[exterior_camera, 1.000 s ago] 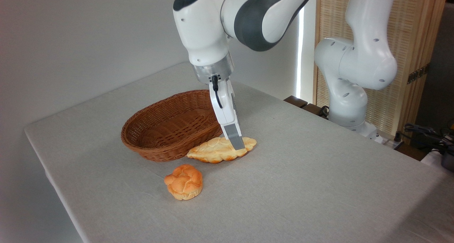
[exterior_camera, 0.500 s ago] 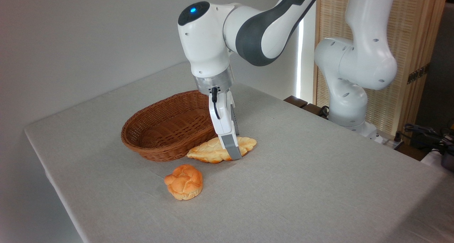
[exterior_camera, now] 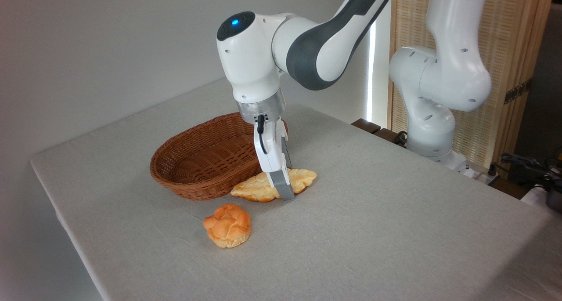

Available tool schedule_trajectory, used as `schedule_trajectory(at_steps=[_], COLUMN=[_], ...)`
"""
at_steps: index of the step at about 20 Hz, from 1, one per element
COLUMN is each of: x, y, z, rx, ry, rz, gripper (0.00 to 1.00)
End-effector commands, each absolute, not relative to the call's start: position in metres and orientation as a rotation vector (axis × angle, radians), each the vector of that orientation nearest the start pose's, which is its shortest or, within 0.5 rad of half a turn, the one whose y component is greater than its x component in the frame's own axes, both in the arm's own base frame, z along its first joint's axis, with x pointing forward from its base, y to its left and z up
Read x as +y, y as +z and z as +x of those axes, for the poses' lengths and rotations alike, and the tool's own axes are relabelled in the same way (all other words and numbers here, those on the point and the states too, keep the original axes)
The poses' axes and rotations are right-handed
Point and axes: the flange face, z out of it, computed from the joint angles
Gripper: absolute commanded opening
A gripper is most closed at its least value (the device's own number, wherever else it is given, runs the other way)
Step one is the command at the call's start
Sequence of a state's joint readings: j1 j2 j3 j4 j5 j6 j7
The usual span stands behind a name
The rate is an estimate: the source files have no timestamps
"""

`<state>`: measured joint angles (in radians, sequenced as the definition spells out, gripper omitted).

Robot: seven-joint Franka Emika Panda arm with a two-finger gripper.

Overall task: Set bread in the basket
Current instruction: 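Close the gripper on the edge of the flat oval bread, then lift the bread and carry it over the wicker basket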

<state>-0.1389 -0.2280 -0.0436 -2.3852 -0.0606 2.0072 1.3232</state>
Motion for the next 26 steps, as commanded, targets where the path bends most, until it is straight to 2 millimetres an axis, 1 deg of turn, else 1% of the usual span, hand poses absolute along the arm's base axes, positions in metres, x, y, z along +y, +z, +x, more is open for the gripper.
schedule_trajectory(at_steps=[1,14,18,20,22,24,25,26], x=[-0.089,-0.089,-0.089,-0.09,-0.087,-0.082,-0.077,-0.069], y=[0.394,0.394,0.398,0.412,0.442,0.47,0.475,0.486], z=[0.438,0.439,0.439,0.443,0.454,0.462,0.463,0.465], rx=[2.218,2.217,2.211,2.189,2.161,2.16,2.153,2.145], ry=[0.129,0.127,0.115,0.054,-0.019,-0.016,-0.01,0.0], rz=[-2.393,-2.392,-2.394,-2.426,-2.452,-2.458,-2.469,-2.48], gripper=[0.37,0.37,0.38,0.39,0.4,0.42,0.43,0.45])
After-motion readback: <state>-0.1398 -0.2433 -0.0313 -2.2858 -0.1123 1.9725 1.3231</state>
